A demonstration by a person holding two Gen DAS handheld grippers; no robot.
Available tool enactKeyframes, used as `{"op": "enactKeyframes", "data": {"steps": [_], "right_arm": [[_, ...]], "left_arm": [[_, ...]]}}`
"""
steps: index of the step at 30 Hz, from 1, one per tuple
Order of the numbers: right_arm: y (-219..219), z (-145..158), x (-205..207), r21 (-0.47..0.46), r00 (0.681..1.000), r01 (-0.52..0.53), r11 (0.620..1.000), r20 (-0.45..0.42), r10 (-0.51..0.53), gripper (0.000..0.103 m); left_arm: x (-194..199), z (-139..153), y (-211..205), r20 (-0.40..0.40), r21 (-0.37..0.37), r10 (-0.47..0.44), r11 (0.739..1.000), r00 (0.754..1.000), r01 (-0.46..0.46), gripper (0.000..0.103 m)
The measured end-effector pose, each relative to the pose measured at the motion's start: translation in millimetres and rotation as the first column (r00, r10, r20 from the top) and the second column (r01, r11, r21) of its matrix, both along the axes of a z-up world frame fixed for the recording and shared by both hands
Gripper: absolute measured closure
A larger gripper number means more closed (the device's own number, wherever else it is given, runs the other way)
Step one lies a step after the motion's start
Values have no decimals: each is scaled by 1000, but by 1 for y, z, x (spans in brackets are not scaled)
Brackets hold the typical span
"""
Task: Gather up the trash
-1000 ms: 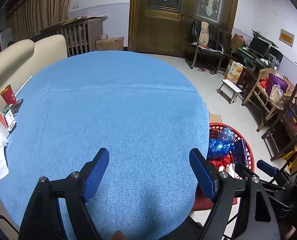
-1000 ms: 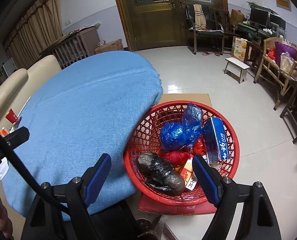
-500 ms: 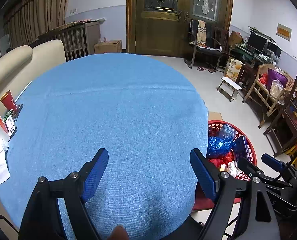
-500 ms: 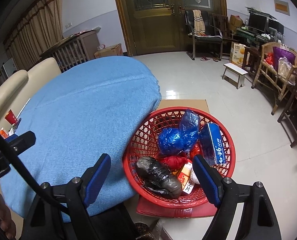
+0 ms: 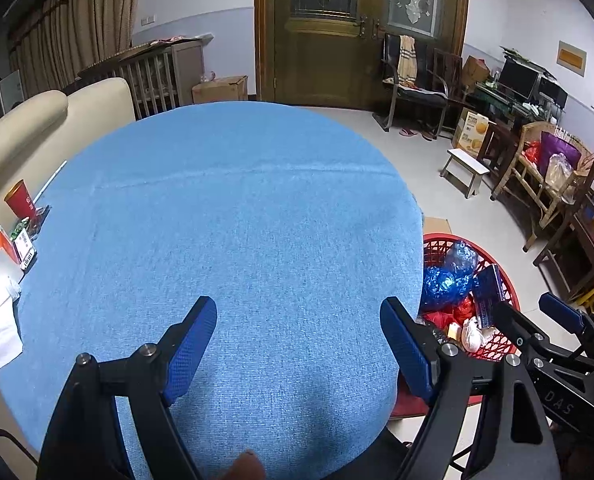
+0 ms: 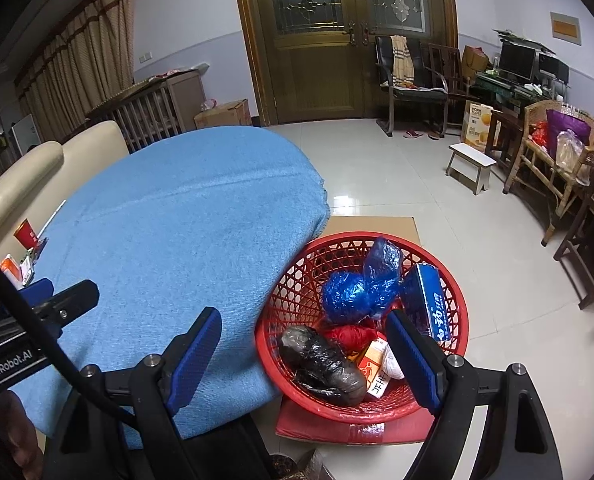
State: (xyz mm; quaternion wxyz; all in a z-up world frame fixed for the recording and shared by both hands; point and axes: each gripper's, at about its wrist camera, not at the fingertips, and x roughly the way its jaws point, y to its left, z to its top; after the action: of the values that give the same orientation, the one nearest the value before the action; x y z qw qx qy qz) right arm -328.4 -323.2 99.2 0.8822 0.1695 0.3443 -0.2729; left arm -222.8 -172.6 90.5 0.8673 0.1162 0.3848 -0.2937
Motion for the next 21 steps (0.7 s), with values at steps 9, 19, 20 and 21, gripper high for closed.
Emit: {"op": "enactKeyframes", "data": {"steps": [9, 19, 20, 21], "right_arm": [[0, 0, -1, -4, 1000, 1, 1000, 0, -1, 17], [0, -1, -2, -6, 1000, 2, 1000, -6, -2, 17], [1, -1, -1, -6, 1000, 2, 1000, -6, -2, 17], [1, -1, -1, -6, 1000, 2, 1000, -7, -2, 17]], "left_arm": [[-2, 1, 0, 8, 6, 3, 1000, 1000, -3, 19], [0, -1, 1, 3, 15, 16, 1000, 1000, -16, 19], [0, -1, 1, 4, 15, 16, 1000, 1000, -16, 19], [-1, -1, 0, 6, 16, 15, 1000, 1000, -15, 19]]}}
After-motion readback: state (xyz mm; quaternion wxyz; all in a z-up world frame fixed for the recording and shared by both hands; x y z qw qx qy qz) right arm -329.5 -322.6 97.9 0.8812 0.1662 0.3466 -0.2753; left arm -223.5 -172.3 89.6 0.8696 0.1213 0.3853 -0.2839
